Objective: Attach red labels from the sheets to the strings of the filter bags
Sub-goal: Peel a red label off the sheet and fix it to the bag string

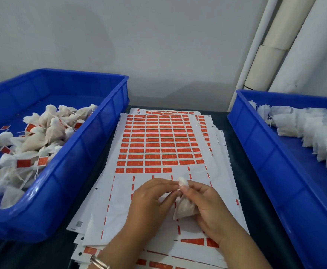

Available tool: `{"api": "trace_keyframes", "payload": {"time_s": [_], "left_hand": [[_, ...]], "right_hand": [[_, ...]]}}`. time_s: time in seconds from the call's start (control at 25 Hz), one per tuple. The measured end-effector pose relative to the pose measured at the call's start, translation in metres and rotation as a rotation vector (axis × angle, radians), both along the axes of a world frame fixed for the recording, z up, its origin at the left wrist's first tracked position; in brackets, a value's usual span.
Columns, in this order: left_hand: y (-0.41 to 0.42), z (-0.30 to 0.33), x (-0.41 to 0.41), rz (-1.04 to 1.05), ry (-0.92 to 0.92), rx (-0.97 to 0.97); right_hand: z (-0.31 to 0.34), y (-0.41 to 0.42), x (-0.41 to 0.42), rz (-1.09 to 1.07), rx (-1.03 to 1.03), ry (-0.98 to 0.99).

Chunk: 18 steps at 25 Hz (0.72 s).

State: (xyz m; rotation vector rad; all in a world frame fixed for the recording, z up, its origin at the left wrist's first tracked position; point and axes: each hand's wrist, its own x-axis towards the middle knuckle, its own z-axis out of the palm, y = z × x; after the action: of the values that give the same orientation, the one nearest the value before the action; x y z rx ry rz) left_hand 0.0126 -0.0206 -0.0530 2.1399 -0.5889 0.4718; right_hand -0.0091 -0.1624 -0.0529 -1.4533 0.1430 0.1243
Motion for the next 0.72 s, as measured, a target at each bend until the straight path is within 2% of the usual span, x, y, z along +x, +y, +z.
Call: {"api": "trace_keyframes", "payload": {"time_s": [0.2,0.32,0.44,0.56,0.72], "left_hand": [[-0.001,-0.001,-0.001,0.091,0.084,0.05],[-0.003,0.0,-0.001,0.175,-0.071,0.148],[-0.003,0.004,-0.001,0.238,-0.134,0.175],[0.003,0.011,0.0,0.299,-0.105,0.171],[0.018,0.034,0.011,0.387,-0.01,0.225]], "right_hand": [[-0.004,0.0,0.003,-0.053,-0.067,-0.014],[-0.007,0.001,0.004,-0.082,-0.118,-0.017],[-0.008,0.002,0.004,-0.114,-0.153,-0.003],[-0.007,-0.001,0.001,-0.135,-0.161,0.019],[0.002,-0.006,-0.004,-0.002,-0.223,0.003]]}}
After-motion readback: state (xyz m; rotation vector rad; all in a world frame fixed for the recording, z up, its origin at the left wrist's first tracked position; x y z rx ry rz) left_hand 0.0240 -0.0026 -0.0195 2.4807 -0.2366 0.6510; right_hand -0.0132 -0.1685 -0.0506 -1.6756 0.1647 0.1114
